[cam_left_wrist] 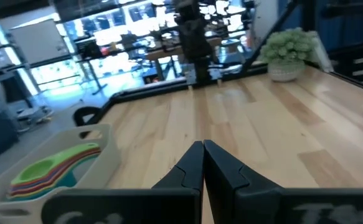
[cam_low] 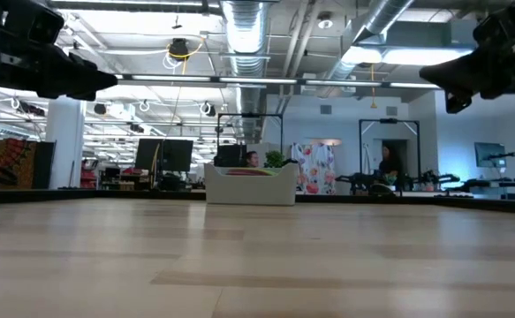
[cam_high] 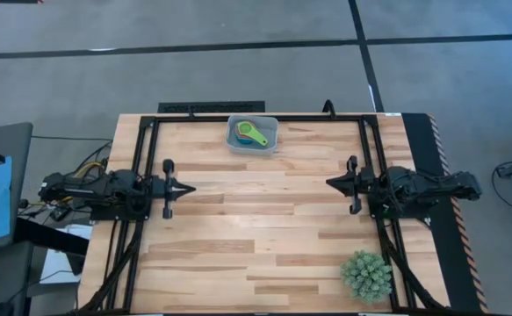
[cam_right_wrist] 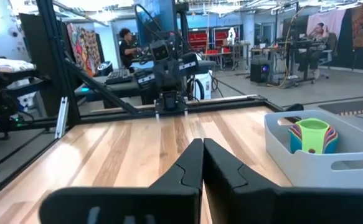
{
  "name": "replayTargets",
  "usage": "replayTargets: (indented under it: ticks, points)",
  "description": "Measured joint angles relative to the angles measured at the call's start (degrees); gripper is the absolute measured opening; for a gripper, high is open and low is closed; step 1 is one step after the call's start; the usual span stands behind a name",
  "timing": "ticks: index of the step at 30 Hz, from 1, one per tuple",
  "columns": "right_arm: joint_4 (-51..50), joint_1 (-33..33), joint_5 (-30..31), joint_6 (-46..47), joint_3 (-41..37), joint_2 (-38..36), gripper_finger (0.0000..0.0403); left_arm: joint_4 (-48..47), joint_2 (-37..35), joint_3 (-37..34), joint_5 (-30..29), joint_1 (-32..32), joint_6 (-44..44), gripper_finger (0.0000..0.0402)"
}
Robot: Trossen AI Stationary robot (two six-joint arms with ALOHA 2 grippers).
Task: Nest measuring cups in basket
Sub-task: Return to Home Position
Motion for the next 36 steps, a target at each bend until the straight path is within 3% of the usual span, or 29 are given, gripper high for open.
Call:
replayTargets:
  ticks: [5, 36]
  points:
    - [-0.8, 0.0, 0.0, 0.0, 0.0, 0.0, 0.0032, -0.4, 0.0, 0.2, -3.5, 0.0, 0.0, 0.0000]
    - [-1.3, 0.0, 0.0, 0.0, 0.0, 0.0, 0.0033, -1.0, 0.0, 0.3, -3.8, 0.0, -0.1, 0.0000]
